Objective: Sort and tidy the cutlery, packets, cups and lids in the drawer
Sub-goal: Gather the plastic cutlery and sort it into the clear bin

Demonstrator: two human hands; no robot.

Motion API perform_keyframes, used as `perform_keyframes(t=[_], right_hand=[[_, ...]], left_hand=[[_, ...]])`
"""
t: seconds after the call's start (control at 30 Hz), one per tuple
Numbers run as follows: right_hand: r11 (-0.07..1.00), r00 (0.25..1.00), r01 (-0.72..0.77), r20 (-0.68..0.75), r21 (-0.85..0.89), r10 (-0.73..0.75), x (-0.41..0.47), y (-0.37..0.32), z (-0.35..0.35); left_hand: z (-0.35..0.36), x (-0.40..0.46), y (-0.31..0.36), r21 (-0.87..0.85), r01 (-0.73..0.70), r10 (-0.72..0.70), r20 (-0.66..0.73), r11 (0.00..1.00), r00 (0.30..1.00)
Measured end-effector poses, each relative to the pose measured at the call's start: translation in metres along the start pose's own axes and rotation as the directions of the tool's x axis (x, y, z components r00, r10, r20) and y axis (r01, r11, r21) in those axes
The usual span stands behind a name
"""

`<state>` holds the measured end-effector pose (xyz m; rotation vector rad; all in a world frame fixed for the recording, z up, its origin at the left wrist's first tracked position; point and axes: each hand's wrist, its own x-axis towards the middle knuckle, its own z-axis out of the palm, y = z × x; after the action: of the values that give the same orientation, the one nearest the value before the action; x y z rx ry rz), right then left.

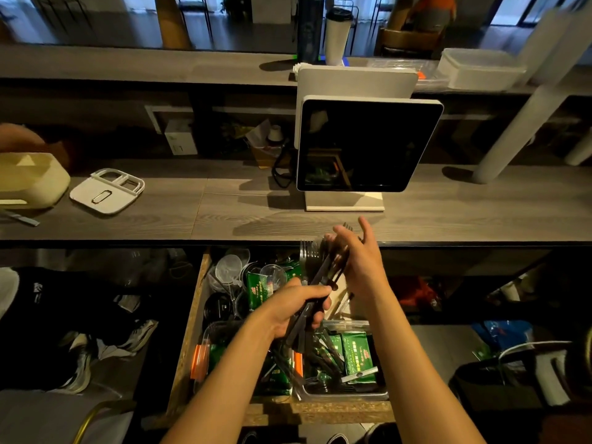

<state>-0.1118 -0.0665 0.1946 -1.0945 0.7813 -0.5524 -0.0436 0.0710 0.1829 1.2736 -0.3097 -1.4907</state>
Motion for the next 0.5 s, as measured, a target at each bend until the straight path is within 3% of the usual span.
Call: perform_keyframes(t=[0.17,0.33,0.5], right_hand=[[0.956,0.984,0.165,0.109,-0.241,-0.142,0.009,-0.007,0.005],[0.930,0.958,0.187,0.267,-0.318,-0.101,0.006,-0.003,0.011],[0.929,0.949,0.176,0.308,-0.325,-0.071,0.001,-0.010,0.021]], left_hand=[[0.001,-0.001,0.002,0.017,0.033,-0.033,0.014,0.999,0.999],[-0.004,-0.002,-0.001,0.051,0.056,-0.056,-0.008,0.997,0.998],[-0.005,-0.004,0.006,-0.043,0.060,-0.060,-0.001,0.997,0.998]])
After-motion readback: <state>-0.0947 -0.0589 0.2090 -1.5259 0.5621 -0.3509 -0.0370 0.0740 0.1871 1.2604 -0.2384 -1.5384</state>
